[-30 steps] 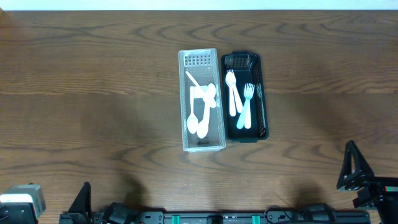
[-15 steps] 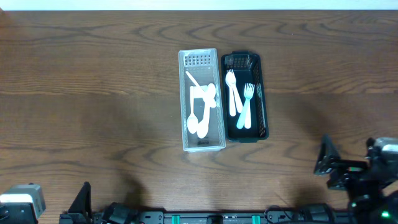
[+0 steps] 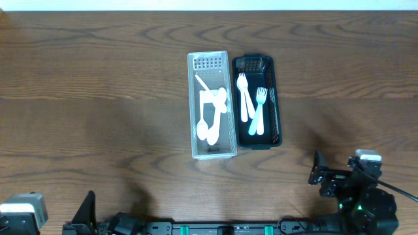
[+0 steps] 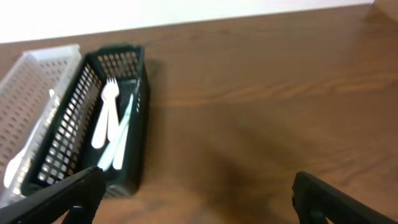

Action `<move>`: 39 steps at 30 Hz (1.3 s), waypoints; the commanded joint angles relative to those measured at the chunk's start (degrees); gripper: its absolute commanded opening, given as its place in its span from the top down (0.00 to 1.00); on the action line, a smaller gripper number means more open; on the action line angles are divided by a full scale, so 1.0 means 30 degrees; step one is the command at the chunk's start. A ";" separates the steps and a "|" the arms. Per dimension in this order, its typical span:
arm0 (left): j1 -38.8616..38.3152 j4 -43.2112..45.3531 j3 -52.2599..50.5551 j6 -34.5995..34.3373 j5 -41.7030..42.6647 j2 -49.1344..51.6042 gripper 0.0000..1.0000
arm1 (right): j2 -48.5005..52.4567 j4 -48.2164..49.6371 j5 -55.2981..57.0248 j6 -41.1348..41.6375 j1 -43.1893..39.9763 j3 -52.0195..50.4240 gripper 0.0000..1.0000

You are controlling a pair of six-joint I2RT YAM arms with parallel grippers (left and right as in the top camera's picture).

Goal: Pack container

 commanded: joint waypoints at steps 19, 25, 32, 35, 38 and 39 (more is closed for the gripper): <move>0.0102 0.0000 0.0022 0.0109 -0.0233 0.0051 0.02 | -0.1974 0.2025 0.0233 0.0204 -0.0153 -0.4677 0.01; 0.0102 0.0000 0.0022 0.0109 -0.0233 0.0051 0.02 | -0.1974 0.2098 0.0240 0.0335 -0.0153 -0.5326 0.01; 0.0102 0.0000 0.0022 0.0109 -0.0233 0.0051 0.02 | -0.1974 0.2076 0.0160 0.0335 -0.0153 -0.5770 0.01; 0.0102 0.0000 0.0022 0.0109 -0.0233 0.0051 0.02 | -0.1974 0.2062 0.0080 0.0335 -0.0153 -0.6047 0.01; 0.0102 0.0000 0.0022 0.0109 -0.0233 0.0051 0.02 | -0.1974 0.2069 -0.0131 0.0335 -0.0153 -0.6317 0.01; 0.0102 0.0000 0.0022 0.0117 -0.0226 0.0051 0.02 | -0.1974 0.2069 -0.0131 0.0335 -0.0153 -0.6390 0.01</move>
